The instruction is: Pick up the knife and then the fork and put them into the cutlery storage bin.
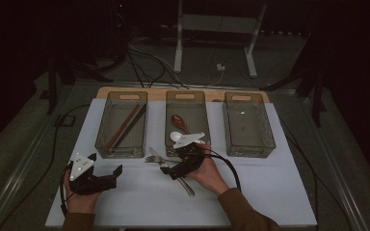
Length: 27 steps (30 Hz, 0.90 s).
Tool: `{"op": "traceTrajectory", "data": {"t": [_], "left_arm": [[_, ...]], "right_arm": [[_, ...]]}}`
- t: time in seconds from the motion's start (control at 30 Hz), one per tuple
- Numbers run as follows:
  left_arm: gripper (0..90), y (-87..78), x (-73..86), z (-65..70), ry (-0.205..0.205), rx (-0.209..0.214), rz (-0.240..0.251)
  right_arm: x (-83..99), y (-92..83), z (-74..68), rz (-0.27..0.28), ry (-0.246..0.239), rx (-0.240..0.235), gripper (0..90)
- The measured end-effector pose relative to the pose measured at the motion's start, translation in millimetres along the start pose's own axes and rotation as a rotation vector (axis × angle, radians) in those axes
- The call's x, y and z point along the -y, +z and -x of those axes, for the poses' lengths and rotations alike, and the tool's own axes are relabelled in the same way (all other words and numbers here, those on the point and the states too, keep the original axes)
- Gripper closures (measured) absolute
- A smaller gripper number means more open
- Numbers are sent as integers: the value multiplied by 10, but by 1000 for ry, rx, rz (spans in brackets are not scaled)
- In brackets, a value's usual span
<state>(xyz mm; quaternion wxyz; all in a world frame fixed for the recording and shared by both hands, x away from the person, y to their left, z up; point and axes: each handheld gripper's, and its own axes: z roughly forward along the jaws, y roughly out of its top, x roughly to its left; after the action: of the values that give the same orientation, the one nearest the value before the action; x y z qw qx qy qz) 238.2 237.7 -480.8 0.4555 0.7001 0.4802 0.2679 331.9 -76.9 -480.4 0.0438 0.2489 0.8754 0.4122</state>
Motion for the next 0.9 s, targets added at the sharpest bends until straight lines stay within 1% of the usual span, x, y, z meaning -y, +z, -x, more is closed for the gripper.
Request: {"op": "traceTrajectory", "data": {"t": [0.03, 0.1, 0.2, 0.27, 0.3, 0.47, 0.57, 0.63, 0.73, 0.77, 0.83, 0.87, 0.9], "left_arm": [[6, 0, 0, 1, 0, 0, 0], [6, 0, 2, 4, 1, -1, -2], [6, 2, 4, -4, -1, 1, -1], [6, -1, 4, -4, -3, 2, 0], [6, -3, 3, -2, -2, 1, -1], [6, 2, 5, -3, -2, 2, -2], [6, 0, 4, -8, -3, 1, -2], [6, 0, 4, -9, -3, 1, -3], [6, 3, 5, -8, -1, 1, -5], [6, 4, 6, -8, -2, 1, -5], [6, 6, 7, -8, -2, 1, -7], [6, 8, 8, -8, -2, 1, -6], [6, 9, 8, -7, -2, 1, -7]], "right_arm": [[3, 7, -3, -2, -4, 4, 79], [9, 23, -11, -10, -10, 27, 123], [23, 61, -11, -26, -21, 44, 168], [37, 91, -6, -38, -31, 47, 219], [43, 110, -6, -46, -36, 57, 246], [70, 211, 14, -83, -80, 84, 453], [83, 283, 37, -104, -90, 94, 532], [94, 331, 58, -121, -87, 96, 551], [116, 390, 95, -134, -73, 97, 599], [119, 402, 107, -132, -61, 85, 625], [109, 414, 112, -120, -51, 81, 658], [101, 420, 114, -118, -55, 77, 658], [90, 436, 110, -122, -50, 74, 647]]}}
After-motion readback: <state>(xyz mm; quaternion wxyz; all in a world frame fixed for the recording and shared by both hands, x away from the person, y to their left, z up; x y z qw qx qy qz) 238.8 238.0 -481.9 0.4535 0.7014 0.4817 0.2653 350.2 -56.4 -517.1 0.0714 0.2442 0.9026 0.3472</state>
